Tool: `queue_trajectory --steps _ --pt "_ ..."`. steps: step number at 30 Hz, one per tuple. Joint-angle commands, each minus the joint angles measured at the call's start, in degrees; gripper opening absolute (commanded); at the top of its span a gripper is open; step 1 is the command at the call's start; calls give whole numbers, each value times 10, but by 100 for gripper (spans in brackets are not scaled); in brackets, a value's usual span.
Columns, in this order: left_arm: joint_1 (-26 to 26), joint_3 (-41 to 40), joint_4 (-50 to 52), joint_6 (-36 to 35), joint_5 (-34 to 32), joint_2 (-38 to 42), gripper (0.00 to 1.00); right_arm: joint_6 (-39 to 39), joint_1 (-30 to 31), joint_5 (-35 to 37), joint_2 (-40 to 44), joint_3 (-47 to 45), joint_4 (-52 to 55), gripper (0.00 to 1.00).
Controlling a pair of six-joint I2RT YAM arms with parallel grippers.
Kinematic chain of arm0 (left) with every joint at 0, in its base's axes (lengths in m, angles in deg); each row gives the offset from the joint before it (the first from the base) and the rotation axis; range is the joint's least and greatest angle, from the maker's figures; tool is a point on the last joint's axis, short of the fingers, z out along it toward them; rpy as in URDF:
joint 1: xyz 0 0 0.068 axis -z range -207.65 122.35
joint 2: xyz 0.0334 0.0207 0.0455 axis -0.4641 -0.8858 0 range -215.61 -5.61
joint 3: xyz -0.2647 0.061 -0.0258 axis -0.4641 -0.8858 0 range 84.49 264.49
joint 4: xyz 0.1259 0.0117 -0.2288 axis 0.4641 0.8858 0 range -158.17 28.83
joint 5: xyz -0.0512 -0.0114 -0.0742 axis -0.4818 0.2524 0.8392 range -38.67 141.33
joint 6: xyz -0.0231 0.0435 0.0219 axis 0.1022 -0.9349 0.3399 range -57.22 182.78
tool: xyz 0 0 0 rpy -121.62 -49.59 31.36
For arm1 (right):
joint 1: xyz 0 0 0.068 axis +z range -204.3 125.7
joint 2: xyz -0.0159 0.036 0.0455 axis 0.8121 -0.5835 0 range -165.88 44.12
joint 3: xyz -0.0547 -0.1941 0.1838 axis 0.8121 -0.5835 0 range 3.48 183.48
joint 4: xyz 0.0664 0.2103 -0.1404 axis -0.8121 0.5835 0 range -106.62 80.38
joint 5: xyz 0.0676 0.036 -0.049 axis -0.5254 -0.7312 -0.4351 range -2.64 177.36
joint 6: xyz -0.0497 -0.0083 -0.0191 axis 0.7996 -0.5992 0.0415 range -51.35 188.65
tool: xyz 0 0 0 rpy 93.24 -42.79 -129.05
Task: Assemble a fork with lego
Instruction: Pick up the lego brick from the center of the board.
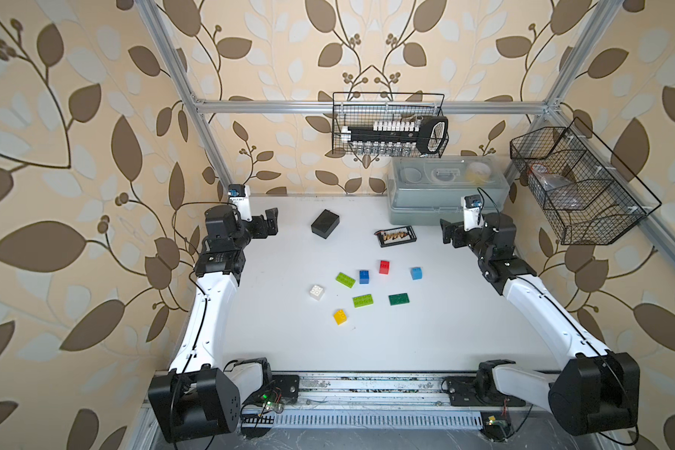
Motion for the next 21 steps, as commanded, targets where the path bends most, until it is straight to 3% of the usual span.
queue_trajectory --steps 1,10,21 --pt "-1 28 96 -21 82 19 99 41 19 -21 -23 60 158 95" --pt "34 23 146 -18 151 40 99 28 56 -5 -84 127 323 93" --pt "153 -59 108 6 104 49 99 -80 122 36 -144 83 335 90"
